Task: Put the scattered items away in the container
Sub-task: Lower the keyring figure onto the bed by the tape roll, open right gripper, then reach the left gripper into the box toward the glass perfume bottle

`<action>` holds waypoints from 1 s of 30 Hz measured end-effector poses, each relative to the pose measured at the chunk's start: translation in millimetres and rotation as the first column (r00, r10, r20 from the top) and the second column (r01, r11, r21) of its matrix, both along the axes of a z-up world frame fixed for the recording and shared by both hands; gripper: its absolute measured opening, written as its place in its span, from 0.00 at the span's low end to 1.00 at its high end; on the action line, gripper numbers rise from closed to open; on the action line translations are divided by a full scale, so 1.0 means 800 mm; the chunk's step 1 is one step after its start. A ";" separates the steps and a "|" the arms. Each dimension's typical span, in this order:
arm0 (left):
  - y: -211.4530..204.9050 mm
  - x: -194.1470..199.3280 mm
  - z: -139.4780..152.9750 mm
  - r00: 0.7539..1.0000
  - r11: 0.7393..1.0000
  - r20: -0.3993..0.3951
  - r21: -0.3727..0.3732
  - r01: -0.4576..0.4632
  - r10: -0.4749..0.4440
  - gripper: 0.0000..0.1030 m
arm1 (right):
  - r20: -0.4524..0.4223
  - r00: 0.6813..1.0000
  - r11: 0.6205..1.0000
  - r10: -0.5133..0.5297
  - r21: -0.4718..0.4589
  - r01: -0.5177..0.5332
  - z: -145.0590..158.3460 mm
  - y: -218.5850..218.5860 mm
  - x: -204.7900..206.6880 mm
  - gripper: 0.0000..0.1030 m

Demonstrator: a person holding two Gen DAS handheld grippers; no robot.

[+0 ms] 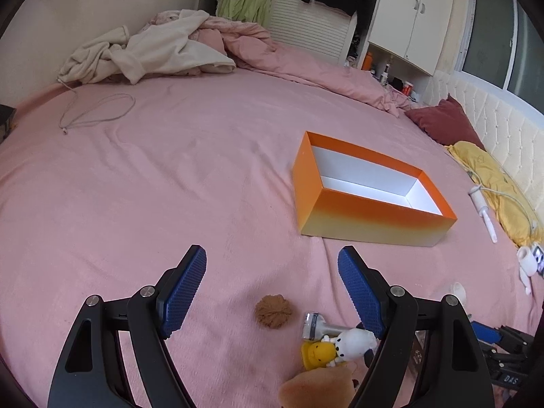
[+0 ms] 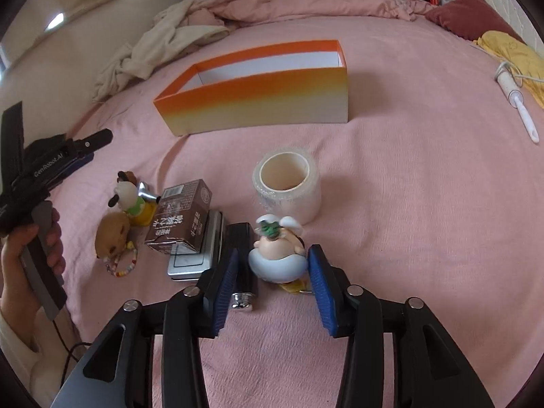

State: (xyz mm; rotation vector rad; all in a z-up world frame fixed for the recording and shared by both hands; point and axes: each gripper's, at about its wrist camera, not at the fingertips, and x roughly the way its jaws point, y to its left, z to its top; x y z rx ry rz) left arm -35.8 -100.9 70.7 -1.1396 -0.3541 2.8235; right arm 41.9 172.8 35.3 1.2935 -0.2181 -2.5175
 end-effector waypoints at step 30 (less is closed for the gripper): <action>0.192 -0.166 -0.011 0.852 0.841 0.397 -0.275 0.467 -0.343 0.76 | -0.093 0.983 0.938 -0.159 -0.325 0.121 0.035 0.077 0.004 0.61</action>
